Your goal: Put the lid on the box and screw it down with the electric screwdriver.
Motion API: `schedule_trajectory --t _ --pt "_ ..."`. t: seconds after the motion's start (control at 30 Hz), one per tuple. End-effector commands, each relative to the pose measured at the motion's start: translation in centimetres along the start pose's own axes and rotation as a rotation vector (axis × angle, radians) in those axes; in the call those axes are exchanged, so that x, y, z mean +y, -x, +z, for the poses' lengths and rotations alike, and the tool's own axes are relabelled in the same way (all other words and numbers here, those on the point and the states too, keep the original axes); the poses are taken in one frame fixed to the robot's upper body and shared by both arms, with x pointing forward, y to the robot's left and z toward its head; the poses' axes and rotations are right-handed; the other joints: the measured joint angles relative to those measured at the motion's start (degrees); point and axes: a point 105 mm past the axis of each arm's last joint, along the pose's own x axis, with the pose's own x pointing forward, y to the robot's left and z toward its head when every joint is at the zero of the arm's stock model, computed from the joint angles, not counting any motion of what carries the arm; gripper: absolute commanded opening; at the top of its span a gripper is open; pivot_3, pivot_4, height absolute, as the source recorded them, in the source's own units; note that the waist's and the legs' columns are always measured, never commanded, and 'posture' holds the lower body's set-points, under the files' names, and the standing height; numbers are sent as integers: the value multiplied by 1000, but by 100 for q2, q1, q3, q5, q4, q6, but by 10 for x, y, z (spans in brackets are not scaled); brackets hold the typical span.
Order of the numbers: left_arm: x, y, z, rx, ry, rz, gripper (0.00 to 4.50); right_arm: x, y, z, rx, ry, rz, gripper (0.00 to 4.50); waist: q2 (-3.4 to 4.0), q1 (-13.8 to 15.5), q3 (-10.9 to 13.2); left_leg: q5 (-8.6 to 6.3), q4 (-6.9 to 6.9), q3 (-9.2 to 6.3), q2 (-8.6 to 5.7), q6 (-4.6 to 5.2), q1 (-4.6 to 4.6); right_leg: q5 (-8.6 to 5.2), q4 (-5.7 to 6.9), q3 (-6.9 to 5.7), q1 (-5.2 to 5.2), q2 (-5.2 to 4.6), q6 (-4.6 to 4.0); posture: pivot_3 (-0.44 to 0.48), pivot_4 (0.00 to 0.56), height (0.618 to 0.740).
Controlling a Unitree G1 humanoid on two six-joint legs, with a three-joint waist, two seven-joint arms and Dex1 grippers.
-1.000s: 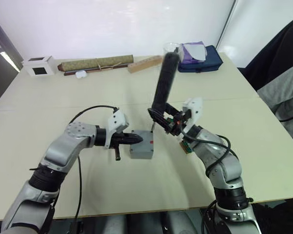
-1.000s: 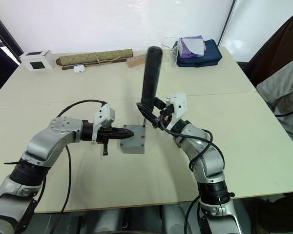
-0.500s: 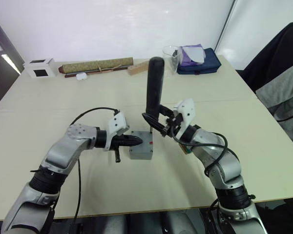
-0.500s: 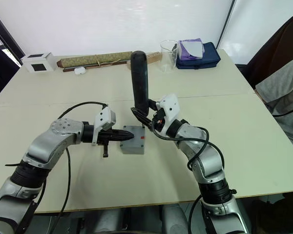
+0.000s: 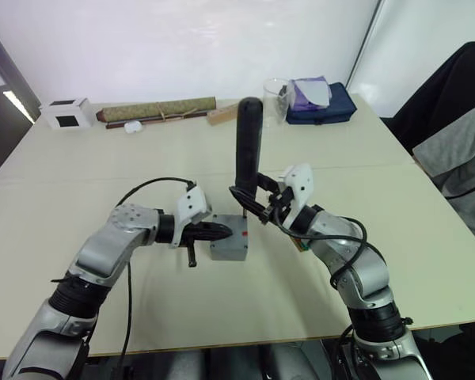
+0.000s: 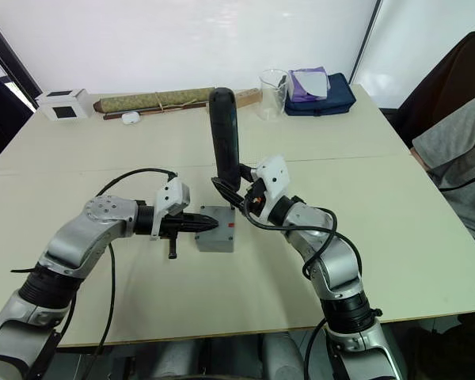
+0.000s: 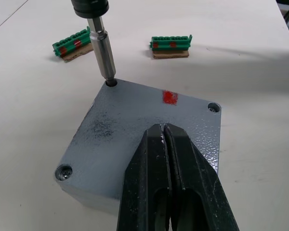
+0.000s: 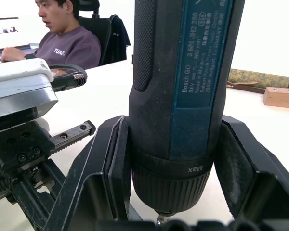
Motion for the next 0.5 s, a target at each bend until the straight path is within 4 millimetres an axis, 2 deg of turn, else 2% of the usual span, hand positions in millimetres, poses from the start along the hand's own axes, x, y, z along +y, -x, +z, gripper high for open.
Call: schedule_trajectory --t 0.03,0.17,0.33,0.43,0.5 --pt "-6 -4 -12 40 30 -22 0 12 4 -48 178 -70 39 2161 -3 -1 -6 0 -2 0 0 0 4 -3 0 0 4 0 -2 0 150 740" --pt "-6 -4 -13 41 32 -22 0 13 5 -57 226 -41 44 2161 -5 -1 -19 -3 -7 1 1 3 21 -11 -2 0 18 -1 -6 0 150 740" --pt "-7 -4 -14 43 36 -21 0 14 6 -61 240 -44 46 2161 -23 0 -41 -3 -59 7 0 3 84 -40 -17 4 60 -6 -34 0 150 740" --pt "-1 -1 -25 86 30 9 0 15 8 -69 266 -65 39 2161 -21 1 -51 -3 -69 1 1 3 87 -43 -16 1 60 -4 -37 0 150 740" --pt "-1 0 -26 85 33 8 0 16 10 -73 282 -78 37 2161 -27 0 -86 -3 -72 2 2 3 89 -46 -16 1 60 -5 -39 0 150 740"
